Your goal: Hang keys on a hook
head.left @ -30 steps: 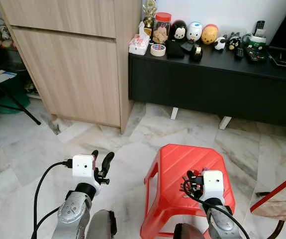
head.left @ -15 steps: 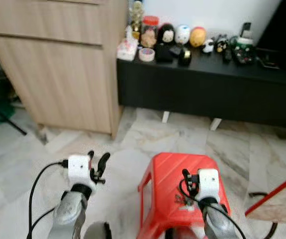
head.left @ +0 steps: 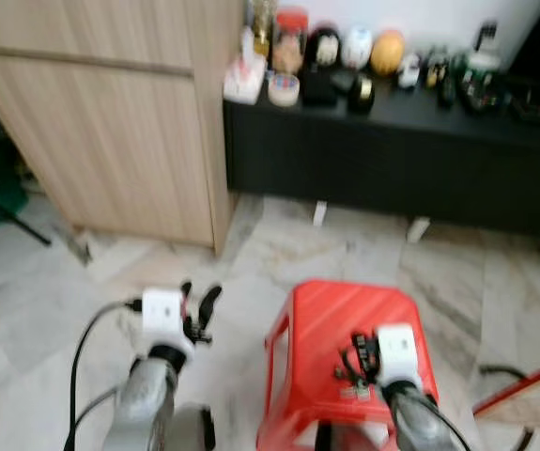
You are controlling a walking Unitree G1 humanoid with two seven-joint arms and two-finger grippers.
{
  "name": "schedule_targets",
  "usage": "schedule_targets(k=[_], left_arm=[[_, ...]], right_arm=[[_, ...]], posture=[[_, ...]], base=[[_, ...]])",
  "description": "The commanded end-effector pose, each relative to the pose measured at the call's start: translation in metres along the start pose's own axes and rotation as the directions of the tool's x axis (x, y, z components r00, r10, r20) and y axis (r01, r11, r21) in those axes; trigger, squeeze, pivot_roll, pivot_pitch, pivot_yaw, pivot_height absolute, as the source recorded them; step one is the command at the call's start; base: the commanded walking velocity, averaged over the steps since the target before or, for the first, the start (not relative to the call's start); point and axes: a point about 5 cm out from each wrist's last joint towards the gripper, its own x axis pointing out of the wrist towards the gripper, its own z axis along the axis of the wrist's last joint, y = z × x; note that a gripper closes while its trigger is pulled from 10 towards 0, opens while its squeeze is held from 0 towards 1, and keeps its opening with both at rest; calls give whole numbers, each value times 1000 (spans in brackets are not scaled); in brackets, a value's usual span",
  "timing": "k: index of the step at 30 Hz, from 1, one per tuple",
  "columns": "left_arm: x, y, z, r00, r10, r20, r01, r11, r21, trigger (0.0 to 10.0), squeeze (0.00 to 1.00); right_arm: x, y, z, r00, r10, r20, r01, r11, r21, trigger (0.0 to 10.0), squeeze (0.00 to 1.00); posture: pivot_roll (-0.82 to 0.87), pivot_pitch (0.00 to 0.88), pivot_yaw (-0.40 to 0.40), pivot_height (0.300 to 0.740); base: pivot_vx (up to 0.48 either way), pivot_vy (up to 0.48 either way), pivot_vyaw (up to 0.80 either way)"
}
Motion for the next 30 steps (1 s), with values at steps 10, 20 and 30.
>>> schedule_targets(k=[10, 20, 30], left_arm=[[-1, -1, -1, 1000, -6, -3, 6, 1000, -9, 10000, 0], [-2, -1, -1, 1000, -3, -5, 3, 1000, -1, 10000, 0], [-1, -3, -3, 1000, -3, -10, 3, 1000, -6, 10000, 0]], right_arm=[[6, -5, 3, 987, 50, -150, -16, 976, 219, 10000, 0], [1, 14, 10, 981, 145, -129, -115, 969, 217, 10000, 0], [1, -5, 38, 981, 172, -90, -170, 985, 33, 10000, 0]], posture=[[68, 87, -89, 614], [68, 90, -90, 614], [63, 89, -99, 614]], base=[[0, 0, 0], [0, 0, 0], [0, 0, 0]])
